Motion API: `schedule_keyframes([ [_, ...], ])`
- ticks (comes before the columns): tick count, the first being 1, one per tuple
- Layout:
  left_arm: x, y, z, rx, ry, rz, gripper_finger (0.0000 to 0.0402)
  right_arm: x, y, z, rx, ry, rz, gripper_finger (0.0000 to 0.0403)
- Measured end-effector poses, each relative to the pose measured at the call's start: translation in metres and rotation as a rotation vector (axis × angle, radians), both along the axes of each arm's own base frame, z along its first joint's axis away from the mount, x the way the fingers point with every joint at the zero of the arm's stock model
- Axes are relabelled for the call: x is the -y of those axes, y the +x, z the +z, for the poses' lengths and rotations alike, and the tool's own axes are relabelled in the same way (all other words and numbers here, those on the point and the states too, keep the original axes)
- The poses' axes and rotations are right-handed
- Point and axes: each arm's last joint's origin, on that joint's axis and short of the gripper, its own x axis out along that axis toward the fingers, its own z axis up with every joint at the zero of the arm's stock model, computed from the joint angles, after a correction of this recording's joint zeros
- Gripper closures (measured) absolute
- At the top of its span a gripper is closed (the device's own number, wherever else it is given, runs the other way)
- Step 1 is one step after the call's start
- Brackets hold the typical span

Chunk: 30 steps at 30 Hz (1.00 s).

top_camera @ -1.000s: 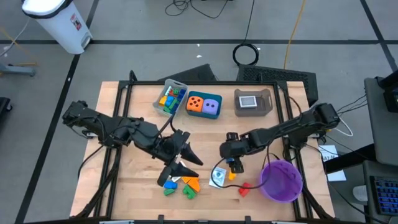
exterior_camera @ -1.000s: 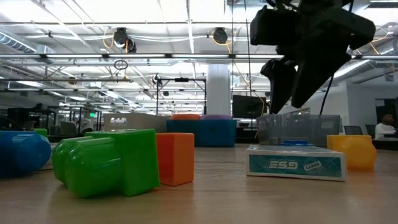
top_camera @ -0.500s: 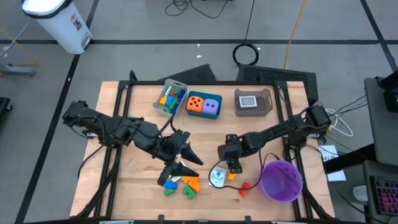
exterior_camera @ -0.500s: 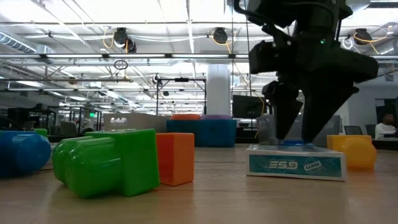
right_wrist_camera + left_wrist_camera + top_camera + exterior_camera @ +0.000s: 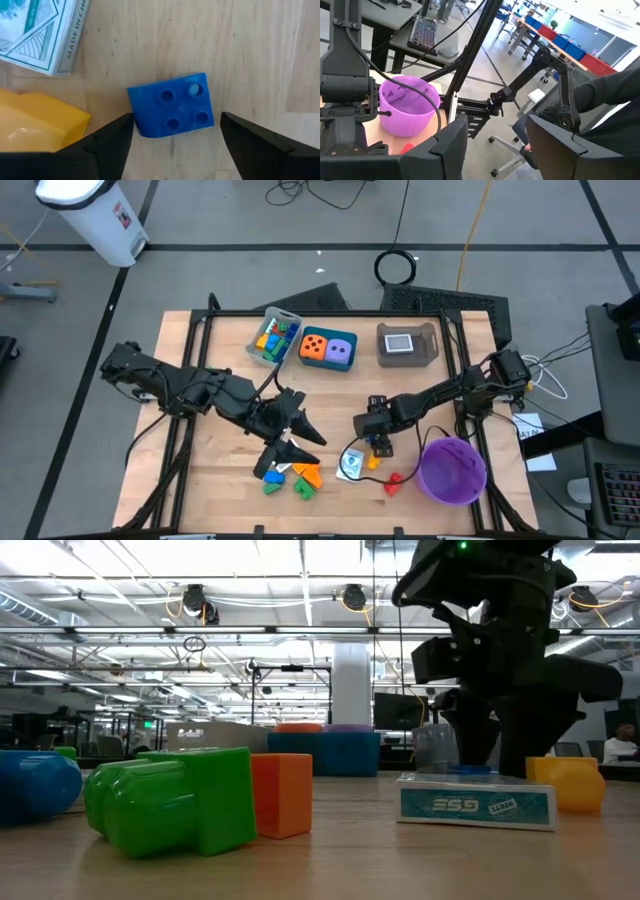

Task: Pick & Place Toys
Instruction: Put the blue game piece into the gray bin

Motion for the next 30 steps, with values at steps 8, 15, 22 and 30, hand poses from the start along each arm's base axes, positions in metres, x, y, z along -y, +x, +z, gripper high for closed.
schedule_keyframes([
  [8,-0.0003,-0.0008,-0.0033,-0.039,0.004,0.003,0.0192,-0.0019,0.0073,0.0022,0.079,0.018,0.008,0.0144],
  [15,-0.0004,-0.001,-0.0046,-0.057,-0.002,0.005,0.0192,-0.0016,0.0067,0.0021,0.073,0.015,0.011,0.0167],
  [22,-0.0005,-0.001,-0.0046,-0.057,-0.002,0.006,0.0192,-0.001,0.0043,0.0025,0.051,0.009,0.015,0.0199],
  [30,-0.0007,-0.0009,-0.0046,-0.058,-0.005,0.007,0.0192,-0.0011,0.0047,0.0029,0.054,0.018,-0.013,0.0208],
])
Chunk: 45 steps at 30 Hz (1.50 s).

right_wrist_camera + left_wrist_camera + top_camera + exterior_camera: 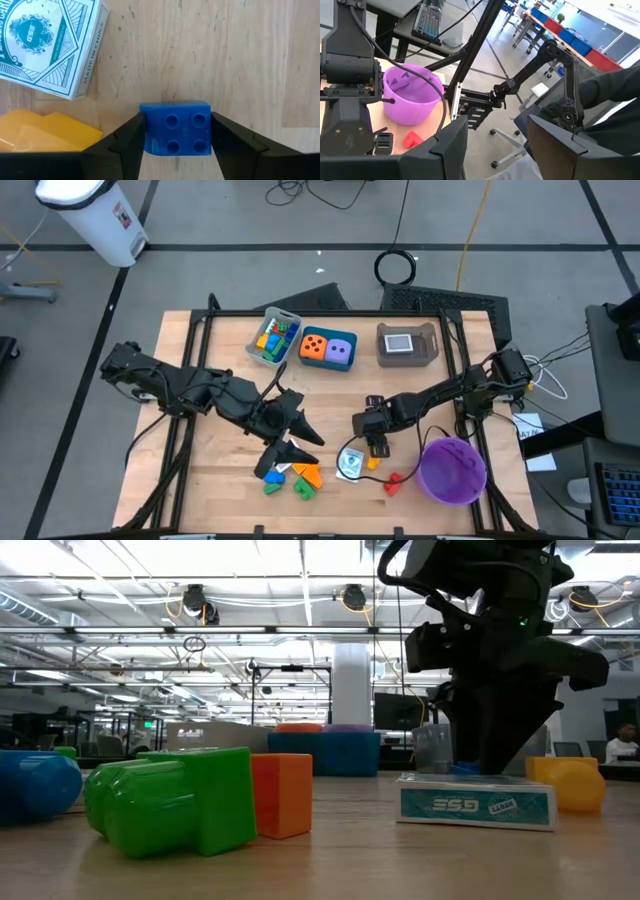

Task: Pick & Place Toys
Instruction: Put the blue game piece into the gray bin

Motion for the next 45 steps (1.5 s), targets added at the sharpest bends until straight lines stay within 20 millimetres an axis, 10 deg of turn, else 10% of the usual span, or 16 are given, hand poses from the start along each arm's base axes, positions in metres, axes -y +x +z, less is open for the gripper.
schedule_keyframes([
  [24,-0.001,0.001,0.0,0.005,0.015,0.025,0.0192,0.028,-0.006,0.039,0.125,0.02,-0.074,0.0258],
  [30,-0.001,0.001,0.0,0.004,0.013,0.025,0.0192,0.037,-0.005,0.039,0.113,0.151,-0.355,0.0276],
  [45,-0.001,0.0,-0.004,-0.032,0.027,0.023,0.0192,0.05,-0.01,0.036,0.03,0.266,-0.761,0.0152],
])
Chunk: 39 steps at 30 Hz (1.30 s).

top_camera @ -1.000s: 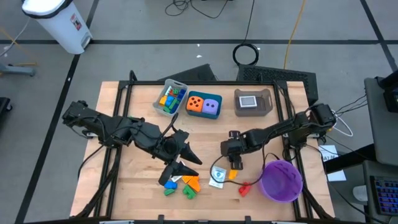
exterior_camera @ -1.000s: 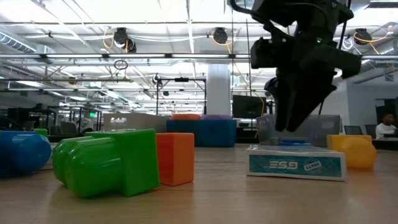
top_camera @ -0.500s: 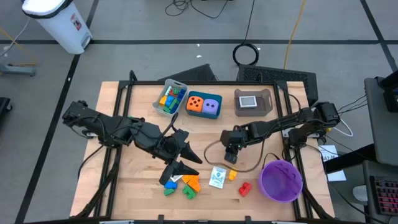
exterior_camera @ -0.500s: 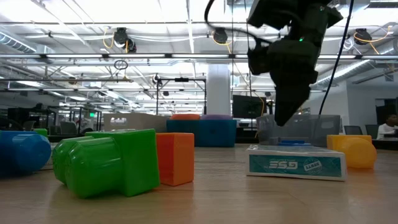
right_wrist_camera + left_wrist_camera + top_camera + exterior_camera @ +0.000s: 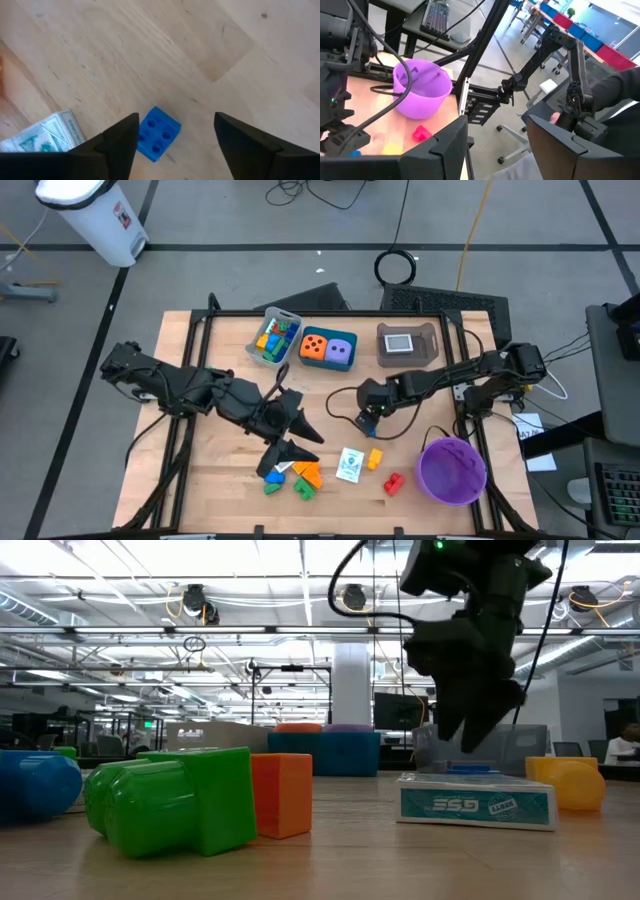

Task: Pick & Place Toys
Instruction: Put the blue game piece into the gray bin

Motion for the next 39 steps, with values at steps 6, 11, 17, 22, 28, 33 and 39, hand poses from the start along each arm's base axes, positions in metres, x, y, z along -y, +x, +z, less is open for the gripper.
schedule_keyframes([
  [6,0.002,-0.001,-0.001,-0.014,0.002,-0.007,0.0192,-0.005,-0.009,-0.018,-0.007,0.059,-0.121,0.0125],
  [11,0.004,-0.002,-0.001,-0.013,0.006,-0.013,0.0192,-0.015,-0.014,-0.032,0.038,0.102,-0.16,0.012],
  [17,0.004,-0.002,-0.001,-0.009,0.018,-0.015,0.0192,-0.026,-0.014,-0.039,0.108,0.138,-0.157,0.0124],
  [22,0.004,-0.002,-0.002,-0.004,0.03,-0.019,0.0192,-0.027,-0.022,-0.046,0.081,0.15,-0.212,0.0127],
  [28,0.004,-0.002,-0.002,-0.005,0.03,-0.019,0.0192,-0.024,-0.03,-0.054,0.057,0.125,-0.252,0.0152],
  [33,0.004,-0.002,-0.002,-0.007,0.027,-0.018,0.0192,-0.022,-0.031,-0.056,0.034,0.103,-0.216,0.0191],
  [39,0.004,-0.002,-0.002,-0.009,0.025,-0.017,0.0192,-0.015,-0.036,-0.059,-0.037,0.09,-0.17,0.0237],
])
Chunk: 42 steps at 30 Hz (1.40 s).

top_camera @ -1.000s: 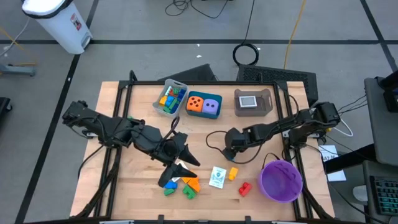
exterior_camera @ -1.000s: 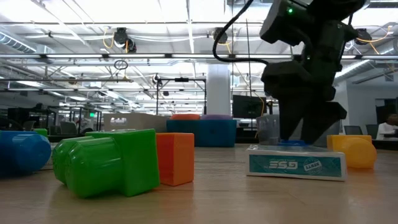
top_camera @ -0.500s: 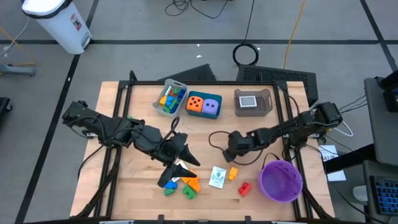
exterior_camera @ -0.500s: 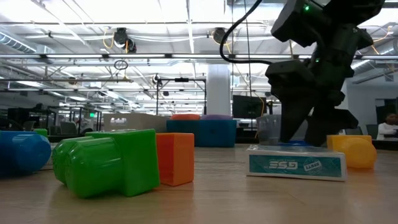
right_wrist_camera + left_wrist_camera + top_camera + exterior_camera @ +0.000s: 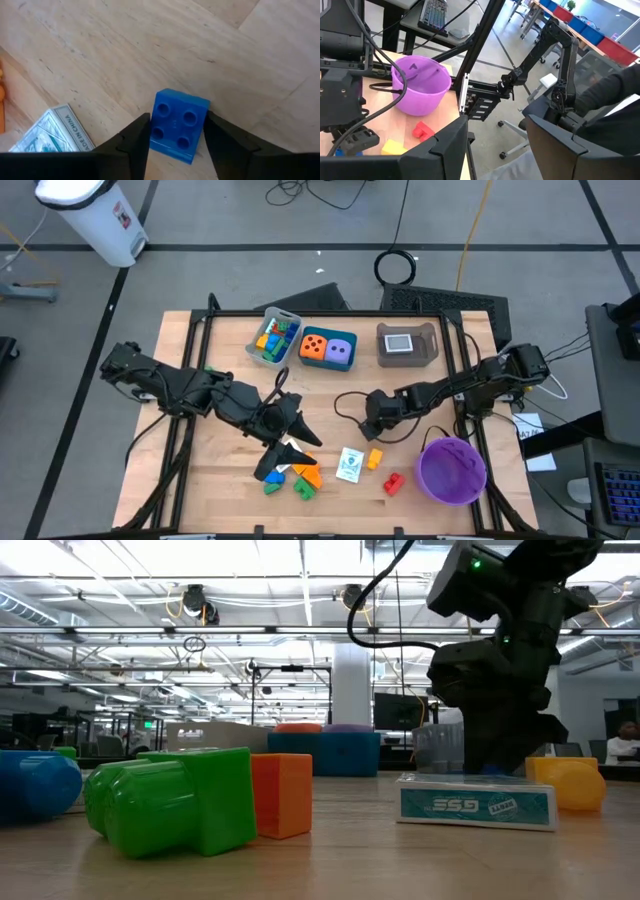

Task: Pick & Place Toys
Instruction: Put the blue game piece into the gray bin

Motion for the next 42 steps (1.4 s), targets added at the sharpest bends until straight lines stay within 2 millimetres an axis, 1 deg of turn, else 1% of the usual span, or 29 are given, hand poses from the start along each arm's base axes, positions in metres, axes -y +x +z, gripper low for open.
schedule_keyframes([
  [4,0.0,0.0,0.0,0.0,0.0,0.0,0.0192,0.006,-0.001,-0.001,-0.022,0.012,0.028,0.025],
  [11,0.0,0.0,0.0,0.0,-0.001,0.002,0.0192,0.015,-0.001,0.001,-0.019,0.026,0.049,0.0248],
  [14,0.0,0.0,0.0,-0.001,0.0,0.002,0.0192,0.019,0.0,0.008,0.018,0.01,0.057,0.0251],
  [18,-0.001,0.0,0.0,-0.004,0.001,0.004,0.0192,0.027,-0.005,0.02,0.059,-0.034,0.052,0.0257],
  [25,-0.007,0.003,0.0,-0.004,0.001,0.025,0.0192,0.04,-0.012,0.05,0.202,-0.073,-0.002,0.0255],
  [28,-0.01,0.004,0.0,-0.005,-0.001,0.035,0.0192,0.043,-0.013,0.065,0.309,-0.08,-0.011,0.0259],
  [33,-0.019,0.007,-0.003,-0.032,-0.008,0.067,0.0192,0.044,-0.011,0.098,0.58,-0.103,-0.027,0.0256],
  [38,-0.038,0.012,-0.006,-0.083,-0.046,0.166,0.0192,0.045,-0.009,0.137,0.915,-0.148,-0.072,0.0257],
  [42,-0.055,0.016,-0.006,-0.094,-0.067,0.226,0.0192,0.046,-0.008,0.161,1.141,-0.156,-0.087,0.0258],
])
